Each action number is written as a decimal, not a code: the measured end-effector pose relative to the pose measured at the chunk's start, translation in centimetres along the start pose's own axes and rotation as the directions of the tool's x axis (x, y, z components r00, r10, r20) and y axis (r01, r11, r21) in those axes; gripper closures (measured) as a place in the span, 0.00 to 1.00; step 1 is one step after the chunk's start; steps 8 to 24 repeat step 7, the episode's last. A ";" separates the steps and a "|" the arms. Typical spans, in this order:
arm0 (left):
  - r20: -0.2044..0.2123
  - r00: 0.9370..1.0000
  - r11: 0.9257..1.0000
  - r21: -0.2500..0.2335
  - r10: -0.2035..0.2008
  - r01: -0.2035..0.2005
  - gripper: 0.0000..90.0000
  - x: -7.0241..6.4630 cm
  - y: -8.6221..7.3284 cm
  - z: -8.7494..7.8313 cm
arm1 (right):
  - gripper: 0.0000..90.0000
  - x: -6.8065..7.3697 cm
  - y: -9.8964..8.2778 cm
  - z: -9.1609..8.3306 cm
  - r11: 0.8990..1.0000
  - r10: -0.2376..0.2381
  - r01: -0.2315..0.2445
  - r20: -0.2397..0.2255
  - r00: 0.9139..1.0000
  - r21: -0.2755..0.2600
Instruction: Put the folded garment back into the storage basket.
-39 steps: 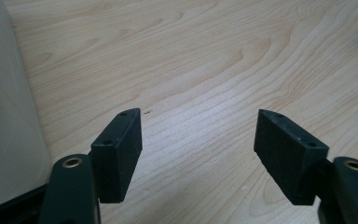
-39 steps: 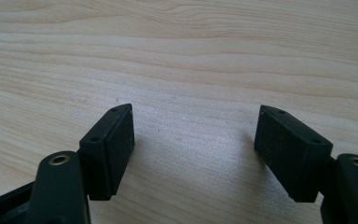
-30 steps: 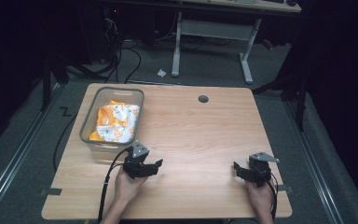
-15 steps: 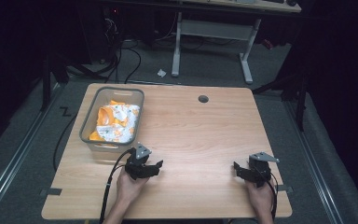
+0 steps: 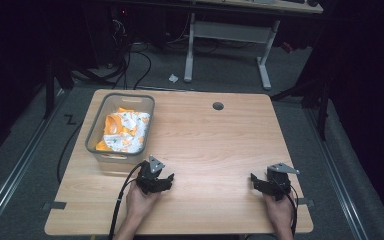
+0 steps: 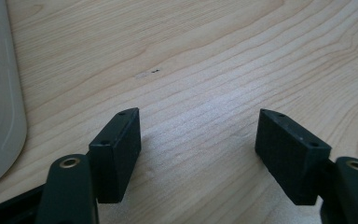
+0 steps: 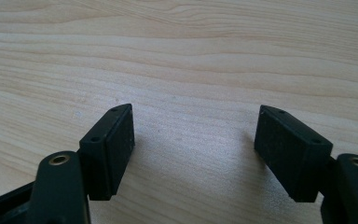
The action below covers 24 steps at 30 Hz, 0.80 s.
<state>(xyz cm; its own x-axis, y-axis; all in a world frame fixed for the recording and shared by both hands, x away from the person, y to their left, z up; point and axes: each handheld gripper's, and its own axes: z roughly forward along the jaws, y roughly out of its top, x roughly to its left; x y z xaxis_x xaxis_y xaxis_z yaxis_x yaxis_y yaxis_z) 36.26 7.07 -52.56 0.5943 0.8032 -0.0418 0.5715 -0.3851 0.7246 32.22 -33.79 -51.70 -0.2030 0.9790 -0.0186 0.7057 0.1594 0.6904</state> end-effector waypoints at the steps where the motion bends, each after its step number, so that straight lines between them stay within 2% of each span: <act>1: -0.001 1.000 1.000 0.000 -0.002 0.002 0.34 0.0 0.0 0.0 | 0.32 0.0 0.0 0.0 1.000 0.000 0.000 0.000 1.000 0.000; 24: 0.001 1.000 1.000 0.001 -0.004 0.004 0.33 0.0 0.0 0.0 | 0.32 0.0 0.0 0.0 1.000 0.000 0.000 0.000 1.000 0.000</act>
